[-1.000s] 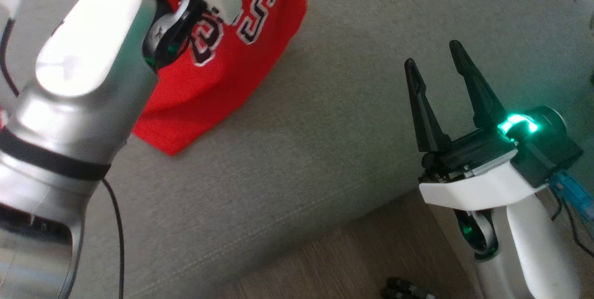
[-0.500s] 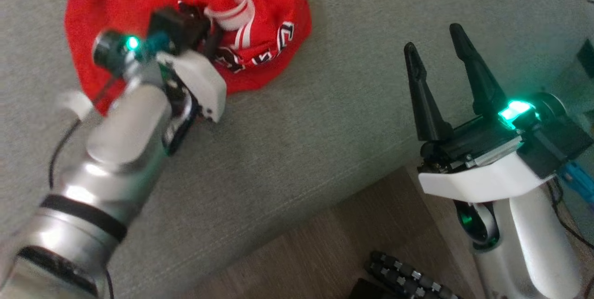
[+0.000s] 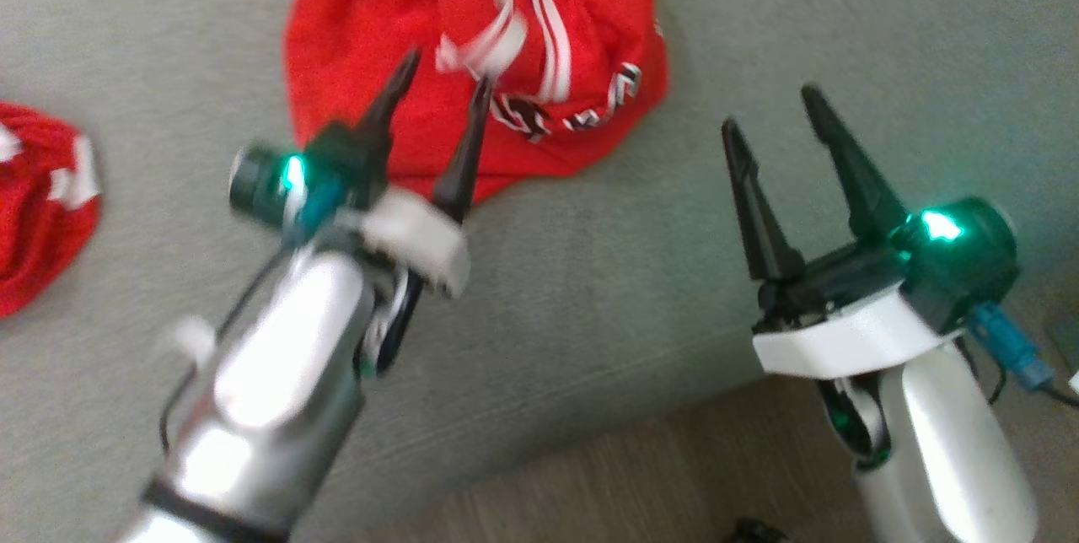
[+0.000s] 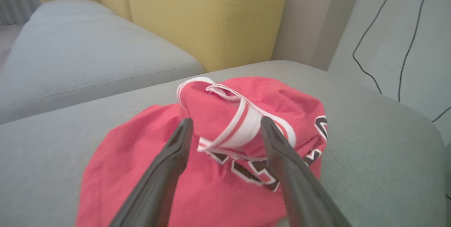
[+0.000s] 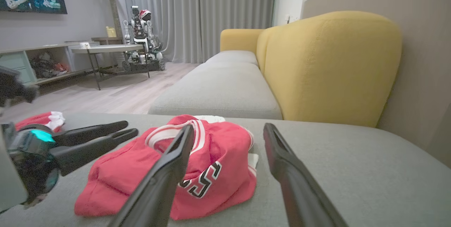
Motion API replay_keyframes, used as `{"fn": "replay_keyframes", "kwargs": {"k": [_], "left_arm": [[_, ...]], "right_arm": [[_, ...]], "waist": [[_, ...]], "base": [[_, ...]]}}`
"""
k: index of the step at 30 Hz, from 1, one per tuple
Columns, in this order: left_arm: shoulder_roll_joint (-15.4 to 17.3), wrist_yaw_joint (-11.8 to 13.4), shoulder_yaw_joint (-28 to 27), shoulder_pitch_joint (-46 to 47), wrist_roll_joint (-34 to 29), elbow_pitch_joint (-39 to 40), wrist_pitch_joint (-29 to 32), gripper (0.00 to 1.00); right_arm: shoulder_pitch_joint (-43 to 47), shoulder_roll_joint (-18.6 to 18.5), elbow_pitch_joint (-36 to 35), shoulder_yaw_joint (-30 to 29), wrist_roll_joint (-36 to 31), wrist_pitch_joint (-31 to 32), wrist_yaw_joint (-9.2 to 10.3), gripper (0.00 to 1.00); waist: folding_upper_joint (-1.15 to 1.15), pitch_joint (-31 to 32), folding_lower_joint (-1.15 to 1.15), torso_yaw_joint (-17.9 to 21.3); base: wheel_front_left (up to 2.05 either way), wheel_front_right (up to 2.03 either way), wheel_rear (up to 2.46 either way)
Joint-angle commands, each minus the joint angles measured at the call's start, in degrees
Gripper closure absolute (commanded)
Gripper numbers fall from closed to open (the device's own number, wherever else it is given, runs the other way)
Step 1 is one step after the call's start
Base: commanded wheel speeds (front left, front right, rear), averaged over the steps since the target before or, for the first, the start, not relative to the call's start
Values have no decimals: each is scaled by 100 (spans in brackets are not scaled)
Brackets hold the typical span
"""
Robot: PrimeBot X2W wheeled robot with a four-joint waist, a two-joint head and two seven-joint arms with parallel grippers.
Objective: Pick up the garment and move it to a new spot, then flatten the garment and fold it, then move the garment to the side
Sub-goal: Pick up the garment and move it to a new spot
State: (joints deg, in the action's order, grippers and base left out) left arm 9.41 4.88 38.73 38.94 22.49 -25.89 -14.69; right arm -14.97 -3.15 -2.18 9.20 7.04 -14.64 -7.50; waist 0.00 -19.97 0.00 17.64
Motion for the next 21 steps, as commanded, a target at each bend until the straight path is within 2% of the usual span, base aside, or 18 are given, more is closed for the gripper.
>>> {"fn": "replay_keyframes", "kwargs": {"k": [1,5,7,12,16,21], "left_arm": [[78,86,-373,-285,-118,406,-29,0],[-30,245,-1023,-1273,-304,1120,-29,0],[-103,245,-1329,-1752,-422,1477,-30,0],[-301,23,-2011,-2843,-775,2230,-30,0],[-479,-52,-2571,-3499,-1000,2577,-30,0],[-596,-138,-2837,-4075,-1475,2898,-30,0]], "right_arm": [[161,27,-95,87,-72,-36,1,0],[342,27,84,58,-232,-36,1,0],[443,27,145,48,-304,-36,1,0],[723,27,233,-85,-424,-36,1,0],[985,27,266,-229,-447,-36,1,0],[1395,27,350,-448,-464,-36,1,0]], "waist": [[0,495,0,-545],[0,847,0,-1011],[0,997,0,-1206],[0,1325,0,-1567],[0,1585,0,-1732],[0,1822,0,-1848]], "base": [[0,0,0],[0,0,0],[0,0,0],[0,0,0],[0,0,0],[0,0,0]]}}
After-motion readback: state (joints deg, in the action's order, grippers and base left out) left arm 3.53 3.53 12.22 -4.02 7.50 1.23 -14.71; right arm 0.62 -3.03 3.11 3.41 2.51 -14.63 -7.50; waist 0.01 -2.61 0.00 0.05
